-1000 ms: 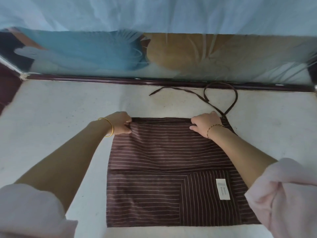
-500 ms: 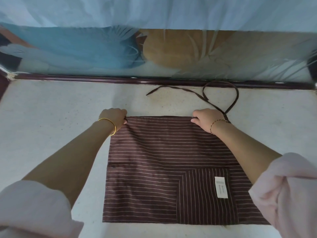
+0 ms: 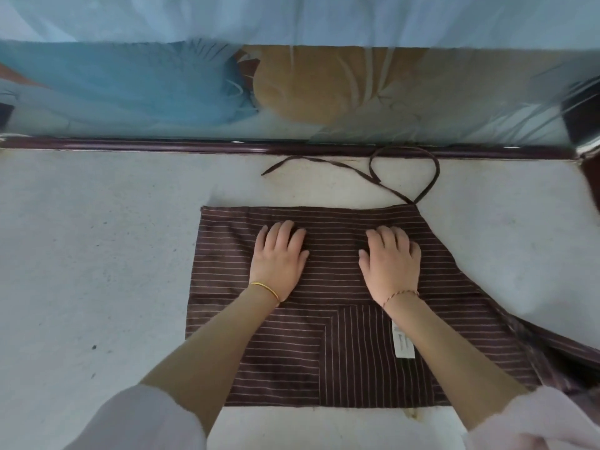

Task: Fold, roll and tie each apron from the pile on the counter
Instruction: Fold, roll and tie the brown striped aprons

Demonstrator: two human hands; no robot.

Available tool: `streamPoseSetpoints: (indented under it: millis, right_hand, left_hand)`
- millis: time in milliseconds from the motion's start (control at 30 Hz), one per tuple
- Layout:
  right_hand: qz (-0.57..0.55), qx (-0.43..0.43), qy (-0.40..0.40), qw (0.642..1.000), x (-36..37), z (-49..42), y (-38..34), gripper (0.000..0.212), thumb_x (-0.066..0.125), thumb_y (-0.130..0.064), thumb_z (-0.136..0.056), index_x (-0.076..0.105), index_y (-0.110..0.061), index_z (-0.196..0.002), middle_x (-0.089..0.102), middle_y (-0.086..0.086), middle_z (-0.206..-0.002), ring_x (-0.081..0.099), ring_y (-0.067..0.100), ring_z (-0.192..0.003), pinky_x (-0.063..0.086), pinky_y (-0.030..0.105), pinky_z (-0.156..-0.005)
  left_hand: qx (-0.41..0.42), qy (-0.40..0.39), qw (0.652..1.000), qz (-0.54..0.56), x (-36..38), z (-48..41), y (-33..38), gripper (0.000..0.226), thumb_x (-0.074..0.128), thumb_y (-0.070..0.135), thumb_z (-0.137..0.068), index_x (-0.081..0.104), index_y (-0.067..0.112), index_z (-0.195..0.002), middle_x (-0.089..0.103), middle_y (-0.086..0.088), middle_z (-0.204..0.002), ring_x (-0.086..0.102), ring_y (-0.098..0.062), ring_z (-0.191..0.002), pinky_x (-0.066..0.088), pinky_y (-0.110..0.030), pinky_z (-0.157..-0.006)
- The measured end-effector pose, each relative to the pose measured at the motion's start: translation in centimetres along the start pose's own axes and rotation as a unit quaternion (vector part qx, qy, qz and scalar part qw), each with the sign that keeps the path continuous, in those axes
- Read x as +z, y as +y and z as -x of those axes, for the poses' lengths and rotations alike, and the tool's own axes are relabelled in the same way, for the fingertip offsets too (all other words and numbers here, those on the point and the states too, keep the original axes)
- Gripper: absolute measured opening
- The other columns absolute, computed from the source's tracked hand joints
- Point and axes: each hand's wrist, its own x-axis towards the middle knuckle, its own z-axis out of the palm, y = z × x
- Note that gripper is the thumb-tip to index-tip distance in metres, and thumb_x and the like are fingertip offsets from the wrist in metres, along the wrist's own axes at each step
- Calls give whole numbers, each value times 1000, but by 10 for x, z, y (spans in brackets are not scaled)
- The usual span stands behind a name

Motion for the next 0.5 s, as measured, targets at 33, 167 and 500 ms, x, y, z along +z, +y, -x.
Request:
streamPoseSetpoints:
  millis: [33,167,500]
  right_hand:
    - [4,13,-24,1000,4,7,8,45,61,-34,-86,57,-13,-125,56,11,-130,48,35,-124,40,54,-95]
    - [-12,-4,-51,999,12,28,27,59,45,-40,-91,37,-14,-142,37,12,-149,35,36,-135,33,56,-107]
    - [-17,-122,-55,991,11,49,10,48,38,-41,-94,48,-20,-136,46,5,-143,40,30,-133,32,57,-107]
  left_hand:
    - [-2,-20,1000,-4,3,3,-1,51,29,44,-95,46,18,-135,45,-9,-141,41,-29,-132,28,-51,-111]
    - [-2,-25,1000,-1,6,13,-20,62,10,58,-93,21,32,-148,13,-4,-158,11,-26,-145,5,-51,-117]
    - [-86,-13,995,-49,-2,34,-63,53,22,43,-99,25,22,-148,24,-9,-154,16,-28,-144,8,-51,-116]
